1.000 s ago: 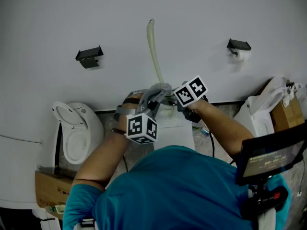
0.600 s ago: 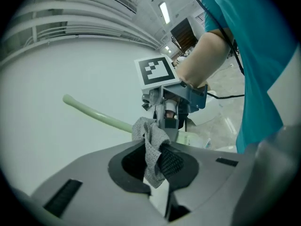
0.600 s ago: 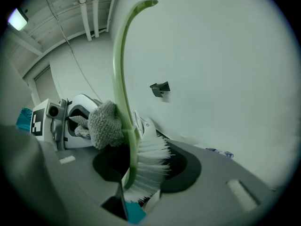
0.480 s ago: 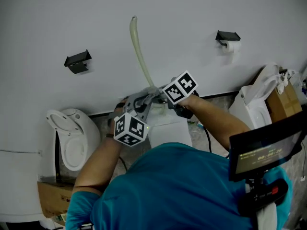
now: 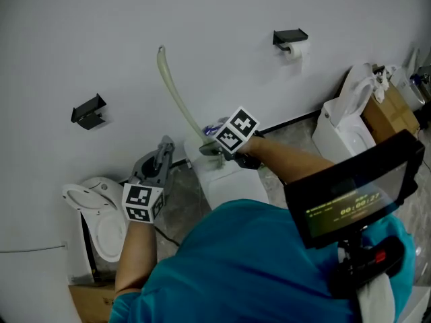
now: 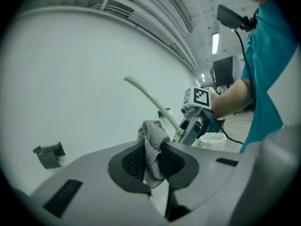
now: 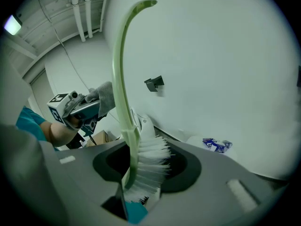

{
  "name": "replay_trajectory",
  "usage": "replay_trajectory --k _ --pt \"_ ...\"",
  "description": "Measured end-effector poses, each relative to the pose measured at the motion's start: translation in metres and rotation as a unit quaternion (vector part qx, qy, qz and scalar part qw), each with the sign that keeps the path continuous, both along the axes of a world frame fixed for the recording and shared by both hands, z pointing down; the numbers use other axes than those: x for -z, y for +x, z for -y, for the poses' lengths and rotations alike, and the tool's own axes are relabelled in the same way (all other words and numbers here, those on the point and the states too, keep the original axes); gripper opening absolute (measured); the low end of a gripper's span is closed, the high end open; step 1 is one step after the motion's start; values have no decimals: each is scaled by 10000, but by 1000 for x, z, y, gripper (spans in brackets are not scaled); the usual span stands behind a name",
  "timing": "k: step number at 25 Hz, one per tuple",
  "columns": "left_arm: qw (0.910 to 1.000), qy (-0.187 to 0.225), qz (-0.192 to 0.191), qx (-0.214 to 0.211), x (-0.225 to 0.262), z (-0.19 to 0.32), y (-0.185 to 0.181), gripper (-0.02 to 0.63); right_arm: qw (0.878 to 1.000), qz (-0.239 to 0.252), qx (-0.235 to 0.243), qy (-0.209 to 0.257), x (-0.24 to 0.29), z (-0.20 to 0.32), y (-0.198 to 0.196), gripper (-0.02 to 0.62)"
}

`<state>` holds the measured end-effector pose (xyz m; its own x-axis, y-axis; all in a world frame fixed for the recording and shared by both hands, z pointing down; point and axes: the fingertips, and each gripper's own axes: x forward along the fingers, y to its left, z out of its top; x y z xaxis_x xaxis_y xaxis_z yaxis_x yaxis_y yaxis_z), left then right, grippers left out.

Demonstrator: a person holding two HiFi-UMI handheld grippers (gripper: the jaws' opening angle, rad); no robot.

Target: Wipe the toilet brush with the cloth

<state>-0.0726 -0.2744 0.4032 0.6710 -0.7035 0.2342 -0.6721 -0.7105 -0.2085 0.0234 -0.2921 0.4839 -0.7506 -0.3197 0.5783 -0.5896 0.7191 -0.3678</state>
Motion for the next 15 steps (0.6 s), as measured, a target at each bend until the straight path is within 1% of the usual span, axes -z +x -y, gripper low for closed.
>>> replay_trajectory --k 2,4,6,9,12,15 --pt "9981 -348 -493 148 -9 0 -21 38 9999 95 -51 -12 -3 -3 5 163" --pt "9941 -602 -847 306 -20 -1 -42 38 9998 162 -136 -45 -5 -5 11 164" --pt "9913 -742 -1007 406 -32 -5 -56 38 9996 192 -225 -41 -7 -6 19 164" --pt "9872 -928 -1208 482 -49 -16 -68 38 9986 342 -395 21 -6 -9 32 164" --pt "9783 -1153 -1637 537 -62 -26 -76 38 9967 493 -622 143 -3 -12 49 164" --pt "9701 -1284 -1967 606 -69 -29 -83 38 9934 673 -880 298 2 -11 70 164"
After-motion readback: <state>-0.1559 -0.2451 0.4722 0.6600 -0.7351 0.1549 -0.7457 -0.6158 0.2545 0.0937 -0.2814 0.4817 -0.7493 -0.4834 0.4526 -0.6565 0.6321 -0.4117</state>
